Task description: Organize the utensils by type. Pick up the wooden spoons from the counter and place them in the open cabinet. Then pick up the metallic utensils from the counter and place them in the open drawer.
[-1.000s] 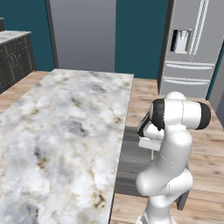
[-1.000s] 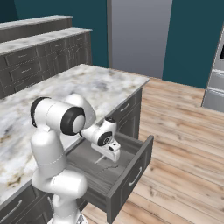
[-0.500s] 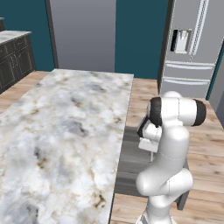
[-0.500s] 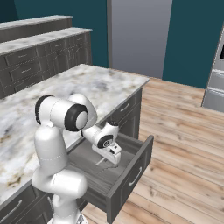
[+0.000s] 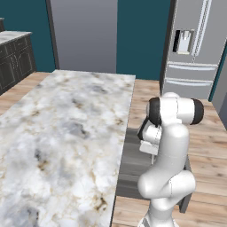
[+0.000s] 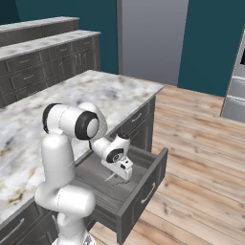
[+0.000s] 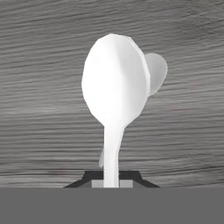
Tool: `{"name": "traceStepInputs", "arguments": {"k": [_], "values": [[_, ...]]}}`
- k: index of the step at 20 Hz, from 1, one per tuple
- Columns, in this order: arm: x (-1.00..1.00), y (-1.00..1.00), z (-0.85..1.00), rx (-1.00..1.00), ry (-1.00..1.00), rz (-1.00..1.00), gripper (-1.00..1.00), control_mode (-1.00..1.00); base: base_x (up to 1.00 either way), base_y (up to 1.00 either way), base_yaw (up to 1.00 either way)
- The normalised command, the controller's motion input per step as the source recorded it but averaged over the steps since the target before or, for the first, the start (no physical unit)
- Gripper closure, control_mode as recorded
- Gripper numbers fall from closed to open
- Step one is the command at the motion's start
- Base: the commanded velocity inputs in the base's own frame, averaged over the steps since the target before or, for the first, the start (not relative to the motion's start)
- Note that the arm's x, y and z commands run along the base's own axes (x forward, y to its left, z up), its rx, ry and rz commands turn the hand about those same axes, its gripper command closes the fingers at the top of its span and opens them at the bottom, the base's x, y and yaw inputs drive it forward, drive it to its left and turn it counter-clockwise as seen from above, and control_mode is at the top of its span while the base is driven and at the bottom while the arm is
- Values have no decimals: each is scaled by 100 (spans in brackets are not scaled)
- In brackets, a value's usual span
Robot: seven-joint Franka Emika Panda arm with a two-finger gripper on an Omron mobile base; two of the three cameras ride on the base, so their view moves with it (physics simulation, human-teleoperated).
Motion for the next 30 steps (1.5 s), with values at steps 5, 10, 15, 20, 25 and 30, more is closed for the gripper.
{"name": "traceStepInputs", "arguments": {"k": [5, 10, 15, 20, 25, 30], "values": [[5, 0, -29, 0, 0, 0, 100, -100, 0, 0, 0], [1, 0, -19, 0, 0, 0, 100, -100, 0, 0, 0], [0, 0, -22, -5, 2, 0, 100, -100, 0, 0, 0], [-2, -4, -16, -5, 4, 0, 100, -100, 0, 0, 0], [-16, -14, -5, -6, 4, 0, 100, -100, 0, 0, 0], [-3, -14, -6, -5, 4, 0, 100, -100, 0, 0, 0]]}}
